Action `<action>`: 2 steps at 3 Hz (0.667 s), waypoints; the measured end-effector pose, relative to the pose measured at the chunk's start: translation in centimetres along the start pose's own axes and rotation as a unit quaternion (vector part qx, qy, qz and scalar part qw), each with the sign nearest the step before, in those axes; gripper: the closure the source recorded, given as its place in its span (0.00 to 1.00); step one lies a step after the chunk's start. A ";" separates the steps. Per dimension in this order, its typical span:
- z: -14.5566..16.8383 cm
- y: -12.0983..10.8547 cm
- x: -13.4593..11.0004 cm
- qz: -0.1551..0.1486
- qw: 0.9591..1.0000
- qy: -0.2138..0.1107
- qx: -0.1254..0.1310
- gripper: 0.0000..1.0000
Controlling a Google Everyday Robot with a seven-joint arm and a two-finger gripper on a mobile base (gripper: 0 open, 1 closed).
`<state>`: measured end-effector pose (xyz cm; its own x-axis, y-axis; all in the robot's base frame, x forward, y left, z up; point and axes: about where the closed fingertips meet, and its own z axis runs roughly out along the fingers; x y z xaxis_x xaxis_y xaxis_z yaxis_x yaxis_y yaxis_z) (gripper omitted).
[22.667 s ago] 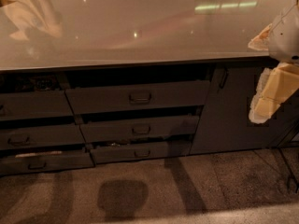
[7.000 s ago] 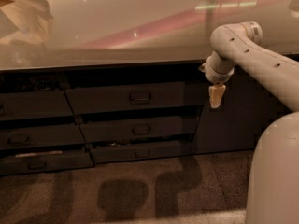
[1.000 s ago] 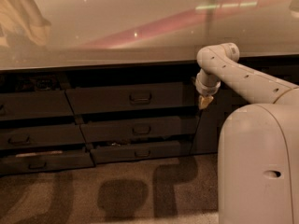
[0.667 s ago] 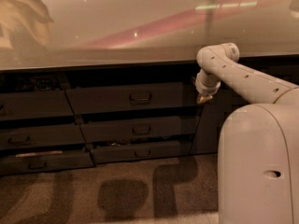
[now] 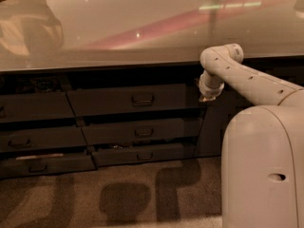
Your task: Open top drawer
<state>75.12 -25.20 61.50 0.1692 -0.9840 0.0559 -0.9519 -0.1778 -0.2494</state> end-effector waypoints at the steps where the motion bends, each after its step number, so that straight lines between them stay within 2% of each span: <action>1: 0.0 0.0 0.0 0.000 1.000 0.000 0.000 1.00; 2: -0.5 -0.3 -0.3 0.000 1.000 0.000 0.000 1.00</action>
Offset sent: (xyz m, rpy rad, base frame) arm -0.0078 0.0014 -0.0117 -0.0315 0.0011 -0.0083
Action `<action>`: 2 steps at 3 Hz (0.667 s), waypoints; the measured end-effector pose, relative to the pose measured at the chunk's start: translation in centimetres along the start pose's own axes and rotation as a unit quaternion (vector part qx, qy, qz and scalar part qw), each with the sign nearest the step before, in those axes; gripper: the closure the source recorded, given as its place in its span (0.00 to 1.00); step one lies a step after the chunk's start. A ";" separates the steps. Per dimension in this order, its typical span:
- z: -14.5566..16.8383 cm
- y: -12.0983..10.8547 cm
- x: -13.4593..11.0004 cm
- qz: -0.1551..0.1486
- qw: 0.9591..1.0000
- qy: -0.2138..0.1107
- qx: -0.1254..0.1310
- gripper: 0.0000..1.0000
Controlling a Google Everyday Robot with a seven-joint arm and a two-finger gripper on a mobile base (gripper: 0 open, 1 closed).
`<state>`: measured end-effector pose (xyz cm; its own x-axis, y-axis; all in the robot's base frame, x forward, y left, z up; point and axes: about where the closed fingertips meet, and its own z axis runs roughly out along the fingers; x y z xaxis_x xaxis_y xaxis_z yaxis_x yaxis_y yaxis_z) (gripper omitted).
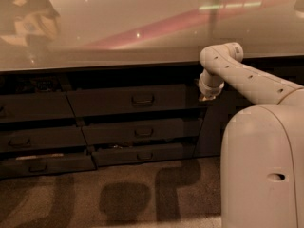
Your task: Open top drawer
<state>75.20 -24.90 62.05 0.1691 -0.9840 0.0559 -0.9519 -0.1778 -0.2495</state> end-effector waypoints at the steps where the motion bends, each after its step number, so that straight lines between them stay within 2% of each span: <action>1: -0.5 -0.2 -0.2 0.000 1.000 0.000 0.000 1.00; 2: -1.2 -0.5 -0.3 0.000 1.000 0.000 0.000 1.00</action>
Offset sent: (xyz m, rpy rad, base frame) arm -0.1317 -0.0137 -0.0884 -0.1280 -0.0799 0.0144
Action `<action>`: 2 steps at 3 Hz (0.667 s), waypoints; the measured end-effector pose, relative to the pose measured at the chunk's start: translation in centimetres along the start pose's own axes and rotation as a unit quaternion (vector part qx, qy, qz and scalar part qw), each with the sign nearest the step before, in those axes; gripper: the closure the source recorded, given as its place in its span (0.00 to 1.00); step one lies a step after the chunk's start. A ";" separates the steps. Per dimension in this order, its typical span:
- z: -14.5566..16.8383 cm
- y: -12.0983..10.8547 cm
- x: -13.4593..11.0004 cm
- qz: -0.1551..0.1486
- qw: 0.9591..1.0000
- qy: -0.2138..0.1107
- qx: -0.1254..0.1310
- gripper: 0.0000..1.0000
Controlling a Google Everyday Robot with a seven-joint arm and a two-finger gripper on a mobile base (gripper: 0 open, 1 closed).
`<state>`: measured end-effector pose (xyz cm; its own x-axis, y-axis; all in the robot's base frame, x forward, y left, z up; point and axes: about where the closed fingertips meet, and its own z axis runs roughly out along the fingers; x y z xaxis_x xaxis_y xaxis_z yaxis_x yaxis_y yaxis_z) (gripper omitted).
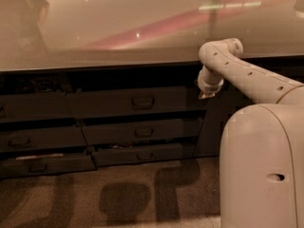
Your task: Open top drawer
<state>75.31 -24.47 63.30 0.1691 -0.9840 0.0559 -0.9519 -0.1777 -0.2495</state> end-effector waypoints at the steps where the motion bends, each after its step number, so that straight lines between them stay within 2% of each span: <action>1: -0.3 -0.1 -0.1 0.000 1.000 0.000 0.000 1.00; 2: -1.1 -0.1 0.2 0.009 1.000 0.004 0.012 1.00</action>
Offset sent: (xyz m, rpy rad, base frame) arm -0.2097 -0.0180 -0.1655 -0.2107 -0.0102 0.0756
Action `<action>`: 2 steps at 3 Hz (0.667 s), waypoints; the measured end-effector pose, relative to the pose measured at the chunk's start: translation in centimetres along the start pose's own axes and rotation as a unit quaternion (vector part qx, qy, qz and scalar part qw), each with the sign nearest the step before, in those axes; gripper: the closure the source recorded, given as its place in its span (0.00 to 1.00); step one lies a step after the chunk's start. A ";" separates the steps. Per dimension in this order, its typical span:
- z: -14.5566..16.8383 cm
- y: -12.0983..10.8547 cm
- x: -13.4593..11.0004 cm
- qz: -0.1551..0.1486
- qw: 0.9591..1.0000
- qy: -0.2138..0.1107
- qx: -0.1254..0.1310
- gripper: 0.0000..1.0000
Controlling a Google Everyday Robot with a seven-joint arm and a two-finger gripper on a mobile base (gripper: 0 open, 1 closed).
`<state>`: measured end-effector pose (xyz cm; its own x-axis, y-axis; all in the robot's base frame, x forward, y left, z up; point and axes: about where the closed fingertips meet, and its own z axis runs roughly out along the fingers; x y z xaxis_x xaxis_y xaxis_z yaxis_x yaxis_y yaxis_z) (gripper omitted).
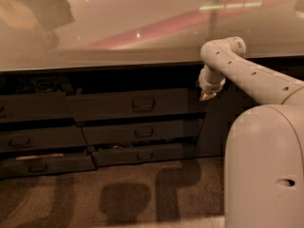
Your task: Open top drawer
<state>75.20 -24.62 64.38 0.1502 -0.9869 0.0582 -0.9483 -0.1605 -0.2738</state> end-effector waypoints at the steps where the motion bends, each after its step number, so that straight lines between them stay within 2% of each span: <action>1: -0.1 0.1 -0.2 0.000 1.000 0.000 0.000 1.00; 2: 0.3 1.1 -0.3 -0.004 1.000 0.003 -0.002 1.00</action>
Offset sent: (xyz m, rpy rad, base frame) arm -0.2768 -0.0427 -0.2284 -0.2751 0.0755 0.1572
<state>74.17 -24.49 63.76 0.1557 -0.9855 0.0669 -0.9482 -0.1681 -0.2695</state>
